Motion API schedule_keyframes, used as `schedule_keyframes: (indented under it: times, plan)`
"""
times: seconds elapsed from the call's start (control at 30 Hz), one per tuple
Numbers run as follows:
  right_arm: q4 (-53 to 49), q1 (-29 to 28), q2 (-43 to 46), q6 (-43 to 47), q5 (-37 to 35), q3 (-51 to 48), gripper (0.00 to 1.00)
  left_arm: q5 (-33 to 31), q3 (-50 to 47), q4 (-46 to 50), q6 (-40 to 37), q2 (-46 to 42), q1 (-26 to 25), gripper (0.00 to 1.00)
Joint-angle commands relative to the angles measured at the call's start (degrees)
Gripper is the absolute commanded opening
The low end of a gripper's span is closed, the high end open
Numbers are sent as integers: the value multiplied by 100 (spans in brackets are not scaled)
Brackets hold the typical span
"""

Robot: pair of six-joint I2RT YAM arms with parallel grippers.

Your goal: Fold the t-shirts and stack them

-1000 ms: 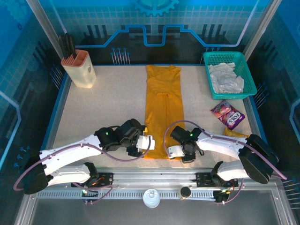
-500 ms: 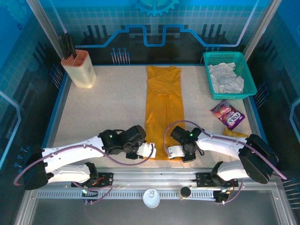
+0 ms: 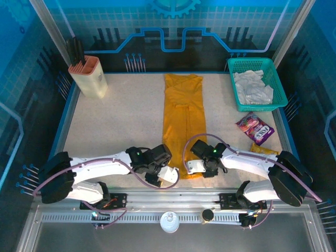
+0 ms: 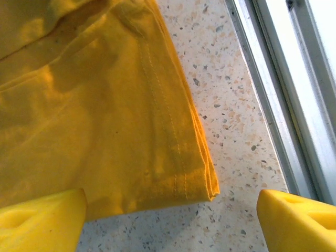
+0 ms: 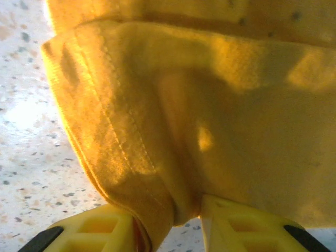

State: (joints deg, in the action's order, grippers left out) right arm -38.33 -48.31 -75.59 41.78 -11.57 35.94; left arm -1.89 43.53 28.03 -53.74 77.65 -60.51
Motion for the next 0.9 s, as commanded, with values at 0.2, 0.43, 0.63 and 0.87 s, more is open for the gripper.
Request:
schedule_keyframes:
  times: [0.2, 0.43, 0.63, 0.87]
  plan:
    - [27, -45, 79, -119, -165, 9, 35, -32, -93, -119, -398, 523, -22, 80]
    - [1, -65, 122, -144, -187, 1, 35, -93, -120, -219, -402, 848, -13, 71]
    - [-17, -90, 106, -155, -196, 14, 34, -306, -52, -526, -270, 1196, 39, 60]
    - [1, -90, 50, -151, -170, 26, 33, -520, 28, -620, -331, 1490, 46, 45]
